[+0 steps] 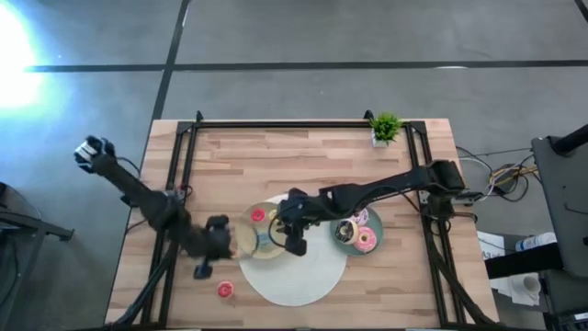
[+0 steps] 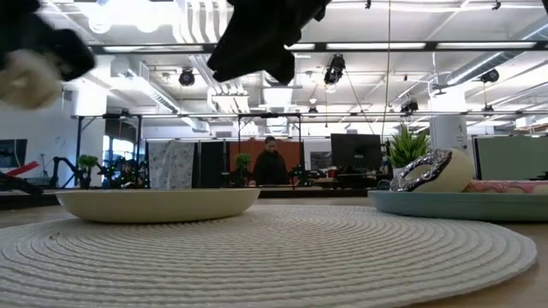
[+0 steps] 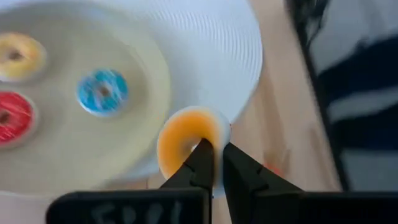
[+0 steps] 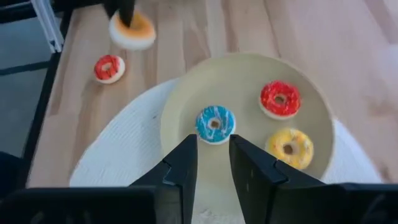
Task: Pick & Place donuts
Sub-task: Put the small white donut on the brown plate
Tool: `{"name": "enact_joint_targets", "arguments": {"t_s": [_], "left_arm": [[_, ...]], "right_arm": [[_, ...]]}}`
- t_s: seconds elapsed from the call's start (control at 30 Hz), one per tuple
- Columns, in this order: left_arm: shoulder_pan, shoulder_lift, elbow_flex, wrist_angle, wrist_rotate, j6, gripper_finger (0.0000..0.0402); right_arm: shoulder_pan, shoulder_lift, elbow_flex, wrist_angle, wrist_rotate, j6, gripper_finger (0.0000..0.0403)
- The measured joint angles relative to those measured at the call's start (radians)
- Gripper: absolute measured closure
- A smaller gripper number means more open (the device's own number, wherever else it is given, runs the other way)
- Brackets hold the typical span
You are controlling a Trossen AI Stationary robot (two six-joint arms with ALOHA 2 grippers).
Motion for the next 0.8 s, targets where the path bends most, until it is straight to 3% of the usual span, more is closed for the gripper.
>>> {"name": "enact_joint_targets", "arguments": {"t_s": [0.07, 0.17, 0.3, 0.43, 0.57, 0.8], "left_arm": [[0.113, -0.065, -0.02, 0.034, 0.077, 0.012, 0.0401], [0.308, -0.132, -0.079, 0.16, 0.274, -0.03, 0.0401], [0.524, -0.173, -0.179, 0.427, 0.548, -0.248, 0.0401], [0.635, -0.203, -0.281, 0.696, 0.691, -0.482, 0.0401], [0.662, -0.212, -0.381, 0.942, 0.726, -0.643, 0.0401], [0.662, -0.204, -0.445, 0.997, 0.702, -0.647, 0.0401]], "right_arm": [[-0.002, -0.003, -0.001, 0.02, -0.023, -0.027, 0.031], [-0.017, 0.0, 0.0, 0.061, -0.091, -0.013, 0.0293], [-0.024, 0.005, 0.0, 0.069, -0.093, -0.022, 0.0254], [-0.016, 0.002, 0.0, 0.065, -0.049, -0.077, 0.0219], [-0.015, 0.002, 0.0, 0.075, 0.001, -0.052, 0.02], [-0.032, 0.002, 0.0, 0.208, -0.032, -0.009, 0.0188]]}}
